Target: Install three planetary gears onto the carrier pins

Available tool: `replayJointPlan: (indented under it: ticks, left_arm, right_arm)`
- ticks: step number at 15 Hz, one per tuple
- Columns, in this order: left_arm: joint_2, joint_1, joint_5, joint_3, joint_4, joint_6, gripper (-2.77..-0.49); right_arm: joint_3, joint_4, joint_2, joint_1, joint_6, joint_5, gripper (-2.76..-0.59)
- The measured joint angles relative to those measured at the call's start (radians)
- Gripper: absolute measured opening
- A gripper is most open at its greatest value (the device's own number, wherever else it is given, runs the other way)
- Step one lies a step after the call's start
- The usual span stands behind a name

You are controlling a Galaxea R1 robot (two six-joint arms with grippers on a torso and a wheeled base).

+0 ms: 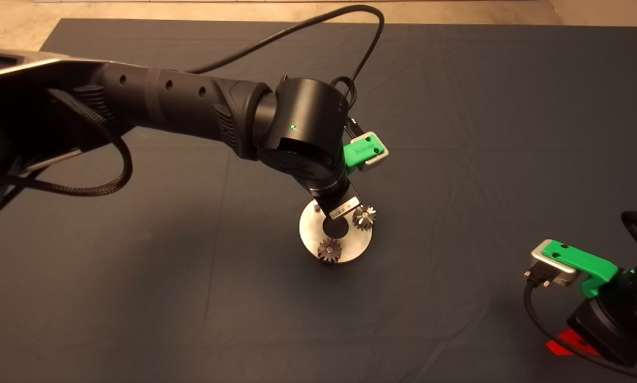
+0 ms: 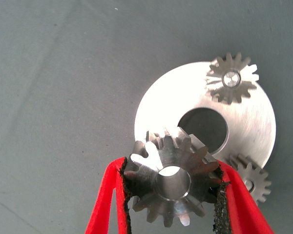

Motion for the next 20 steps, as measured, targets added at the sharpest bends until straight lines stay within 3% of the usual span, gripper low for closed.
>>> replayJointPlan:
  ticks: [3,12,16,20]
  left_arm:
    - [0.000,0.000,0.000,0.030,0.052,-0.032,-2.57]
    - [0.006,0.004,0.000,0.043,0.074,-0.041,-2.57]
    - [0.006,0.031,0.000,0.047,0.079,-0.041,-2.57]
    - [0.006,0.067,0.000,0.048,0.102,-0.041,-2.57]
  right_arm:
    - [0.000,0.000,-0.005,0.000,0.002,0.000,-1.91]
    - [0.000,0.000,-0.021,0.000,0.002,0.000,-1.91]
    - [0.000,0.000,-0.024,0.000,0.002,0.000,-1.91]
    - [0.000,0.000,-0.029,0.000,0.002,0.000,-1.91]
